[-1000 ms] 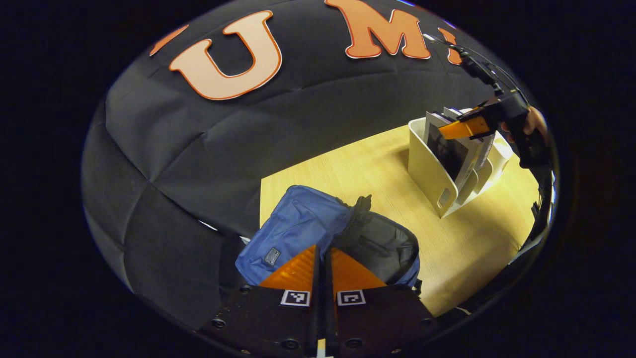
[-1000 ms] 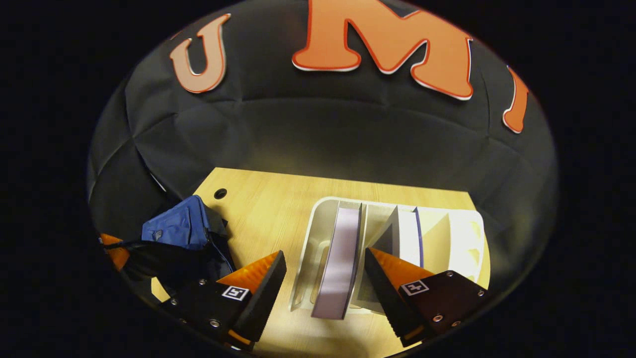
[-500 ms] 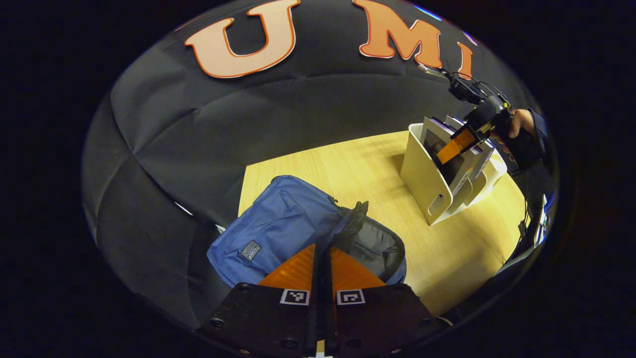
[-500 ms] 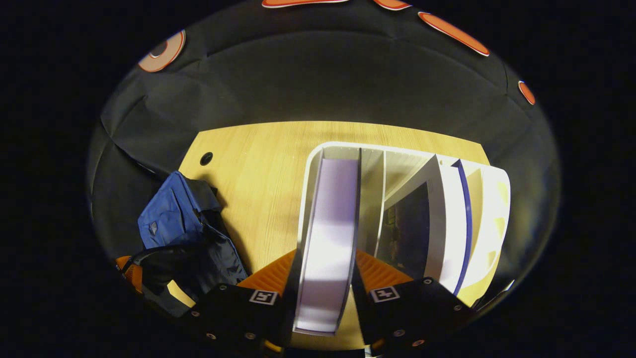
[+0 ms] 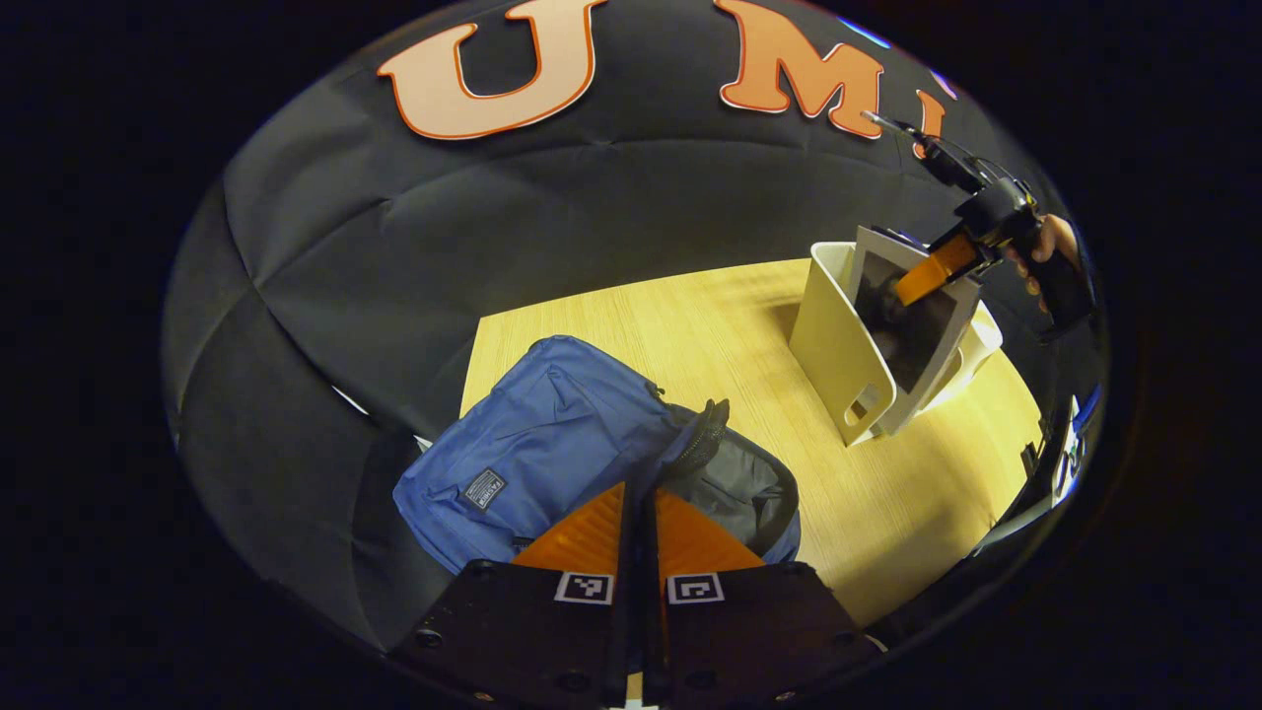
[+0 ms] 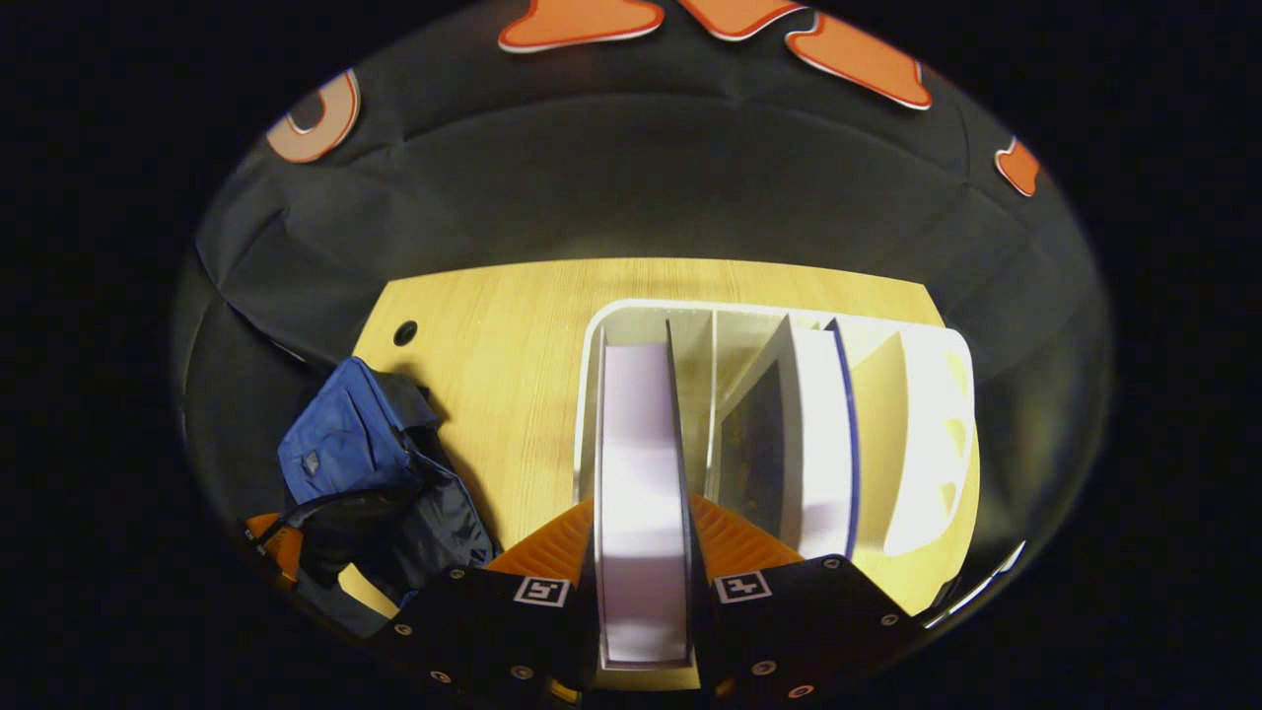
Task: Open the schoolbag, grab two books from the bookshelf and put them into the schoolbag.
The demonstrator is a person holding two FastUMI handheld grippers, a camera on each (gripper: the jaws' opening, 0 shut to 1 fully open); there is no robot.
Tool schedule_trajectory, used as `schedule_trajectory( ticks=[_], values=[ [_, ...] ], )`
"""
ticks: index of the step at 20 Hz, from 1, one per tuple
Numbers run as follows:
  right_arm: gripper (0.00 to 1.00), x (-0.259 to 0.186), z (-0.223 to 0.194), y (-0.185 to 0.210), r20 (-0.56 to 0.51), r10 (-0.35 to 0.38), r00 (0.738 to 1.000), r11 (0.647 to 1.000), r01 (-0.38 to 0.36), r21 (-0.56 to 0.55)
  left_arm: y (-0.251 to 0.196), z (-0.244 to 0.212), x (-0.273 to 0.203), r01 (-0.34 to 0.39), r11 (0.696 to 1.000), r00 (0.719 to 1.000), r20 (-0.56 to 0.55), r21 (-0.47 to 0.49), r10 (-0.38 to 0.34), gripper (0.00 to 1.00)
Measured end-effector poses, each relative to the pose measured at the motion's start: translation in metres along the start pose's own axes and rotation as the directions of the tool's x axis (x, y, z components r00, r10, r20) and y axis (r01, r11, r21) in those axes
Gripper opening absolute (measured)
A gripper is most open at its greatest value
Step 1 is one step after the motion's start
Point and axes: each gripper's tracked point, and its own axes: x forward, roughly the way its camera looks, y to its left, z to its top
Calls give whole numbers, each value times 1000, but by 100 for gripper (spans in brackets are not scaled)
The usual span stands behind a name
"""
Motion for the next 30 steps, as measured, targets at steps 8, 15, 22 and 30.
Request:
schedule_trajectory(
  ticks=[8,15,22,30],
  values=[
    [39,-96,8,5,205,128,970,985,-149,88,-5,-1,-2,-17,999,1000,-9,28,18,6],
    [38,-137,3,-7,295,161,942,965,-213,155,1,4,0,-29,998,999,-31,58,31,6],
    [37,-153,2,4,380,320,868,815,-457,357,5,6,5,-48,998,998,-45,36,49,6],
    [36,-122,-52,52,478,392,786,597,-612,518,6,8,3,-43,984,996,-88,-170,29,4]
  ],
)
